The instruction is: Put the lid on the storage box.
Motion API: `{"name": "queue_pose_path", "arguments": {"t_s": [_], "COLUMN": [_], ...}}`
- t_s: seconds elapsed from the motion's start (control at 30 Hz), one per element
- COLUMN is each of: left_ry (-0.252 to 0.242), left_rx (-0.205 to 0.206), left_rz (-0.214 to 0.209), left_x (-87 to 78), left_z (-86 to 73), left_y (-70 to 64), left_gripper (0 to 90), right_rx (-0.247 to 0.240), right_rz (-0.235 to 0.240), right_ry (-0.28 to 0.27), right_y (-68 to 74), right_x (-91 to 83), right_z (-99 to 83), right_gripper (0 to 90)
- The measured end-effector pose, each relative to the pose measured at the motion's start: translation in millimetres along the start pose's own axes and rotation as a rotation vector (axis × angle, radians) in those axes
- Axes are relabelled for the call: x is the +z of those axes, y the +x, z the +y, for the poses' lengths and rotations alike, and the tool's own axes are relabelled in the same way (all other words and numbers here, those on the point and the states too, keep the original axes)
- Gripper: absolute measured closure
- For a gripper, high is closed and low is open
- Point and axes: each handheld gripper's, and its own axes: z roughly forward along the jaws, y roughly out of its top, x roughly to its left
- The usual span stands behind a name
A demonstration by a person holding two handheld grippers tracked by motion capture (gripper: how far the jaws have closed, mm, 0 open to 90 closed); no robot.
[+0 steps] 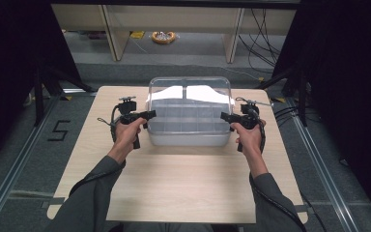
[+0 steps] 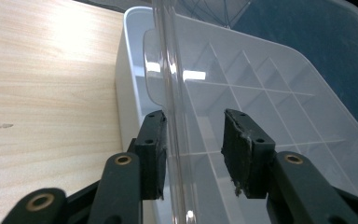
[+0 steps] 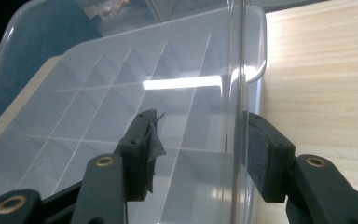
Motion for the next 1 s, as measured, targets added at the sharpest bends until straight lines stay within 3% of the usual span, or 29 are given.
{"name": "queue_pose_path", "arguments": {"t_s": [0.1,0.2,0.23,0.47,0.67,0.73,0.87,0.93,0.97,1.0], "left_ry": [0.007,0.019,0.025,0.045,0.042,0.043,0.042,0.041,0.044,0.044], "left_rx": [0.011,0.002,0.001,-0.012,-0.016,-0.023,-0.024,-0.021,-0.013,-0.013], "left_rz": [0.017,0.029,0.030,0.028,0.015,0.018,0.016,0.014,0.016,0.016], "left_x": [3.5,8.7,8.8,11.5,13.0,12.9,13.5,13.8,13.8,13.8], "left_z": [0.1,-0.2,-0.6,-3.5,-4.2,-4.4,-4.8,-4.8,-4.8,-4.8], "left_y": [-1.0,0.9,1.6,3.8,5.0,4.4,5.2,4.6,4.4,4.4], "left_gripper": [59.6,58.6,58.4,57.5,56.8,56.7,56.8,56.8,56.8,56.9], "right_rx": [-0.028,0.038,0.019,0.042,0.027,-0.030,-0.037,-0.051,-0.105,-0.105], "right_rz": [-0.006,-0.017,-0.016,-0.018,-0.020,-0.034,-0.032,-0.065,-0.085,-0.085], "right_ry": [-0.003,0.020,0.018,0.026,0.021,0.019,0.031,0.032,0.046,0.046], "right_y": [-3.8,-0.1,-2.6,-4.0,-3.1,-5.9,-3.8,-2.0,-2.4,-2.4], "right_x": [2.4,5.6,8.0,12.0,12.2,14.3,13.2,15.2,15.0,15.0], "right_z": [0.9,-2.6,-4.4,-8.3,-7.8,-6.6,-4.9,-4.1,-2.6,-2.6], "right_gripper": [49.7,49.2,48.9,47.1,46.2,45.3,44.4,43.6,44.0,44.0]}}
